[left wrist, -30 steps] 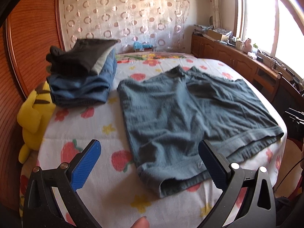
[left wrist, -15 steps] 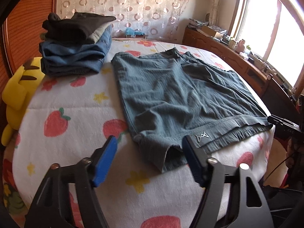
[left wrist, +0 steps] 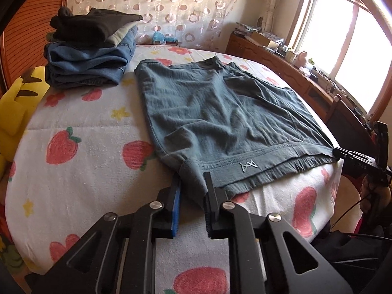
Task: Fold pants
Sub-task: 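Lower the left gripper to the hem of one shorts leg and close on it, then lift the held leg hem with the left gripper, fold it over the other leg, release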
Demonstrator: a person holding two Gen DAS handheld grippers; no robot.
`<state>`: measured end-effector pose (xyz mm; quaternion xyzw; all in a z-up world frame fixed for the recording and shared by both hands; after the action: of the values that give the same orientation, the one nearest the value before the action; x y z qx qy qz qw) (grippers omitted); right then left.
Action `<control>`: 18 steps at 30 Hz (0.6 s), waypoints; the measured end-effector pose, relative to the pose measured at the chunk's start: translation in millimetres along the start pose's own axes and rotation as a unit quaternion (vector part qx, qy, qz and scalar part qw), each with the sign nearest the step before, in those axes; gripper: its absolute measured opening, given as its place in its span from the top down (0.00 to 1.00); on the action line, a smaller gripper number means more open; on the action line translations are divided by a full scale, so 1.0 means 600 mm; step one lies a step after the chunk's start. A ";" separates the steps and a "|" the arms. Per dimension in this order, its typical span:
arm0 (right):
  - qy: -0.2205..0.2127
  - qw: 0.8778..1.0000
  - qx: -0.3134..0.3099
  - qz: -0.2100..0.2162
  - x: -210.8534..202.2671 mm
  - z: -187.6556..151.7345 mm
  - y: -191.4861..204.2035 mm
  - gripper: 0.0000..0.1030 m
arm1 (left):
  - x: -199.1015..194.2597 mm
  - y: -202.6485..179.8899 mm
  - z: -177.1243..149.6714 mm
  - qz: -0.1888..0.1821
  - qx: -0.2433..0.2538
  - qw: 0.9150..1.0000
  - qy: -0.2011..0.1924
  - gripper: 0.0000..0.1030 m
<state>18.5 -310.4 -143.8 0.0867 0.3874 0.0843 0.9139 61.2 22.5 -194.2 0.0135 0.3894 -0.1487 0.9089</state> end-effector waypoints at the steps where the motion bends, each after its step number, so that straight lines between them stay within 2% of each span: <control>1: 0.003 1.000 -0.005 0.001 -0.002 -0.002 0.004 0.85 | -0.002 0.000 0.000 0.000 0.002 1.000 -0.001 0.85; 12: -0.017 1.000 -0.015 -0.021 -0.027 0.017 0.000 0.85 | 0.007 0.001 -0.008 0.012 0.012 1.000 0.021 0.86; 18: -0.034 0.999 -0.017 -0.026 -0.044 0.028 0.007 0.85 | 0.006 -0.006 0.005 0.016 0.022 0.999 0.020 0.92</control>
<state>12.2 -313.4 -113.2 0.0638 0.3563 0.0646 0.9299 64.6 17.7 -194.0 0.0427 0.4034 -0.1423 0.9029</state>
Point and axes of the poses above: each gripper's, at about its wrist camera, not at the fingertips, and x roughly the way its jaws point, y to its left, z to its top, the point moved 9 cm from there along x, roughly the way its jaws point, and after that the axes turned 11 degrees about x, right-handed, at the moved point
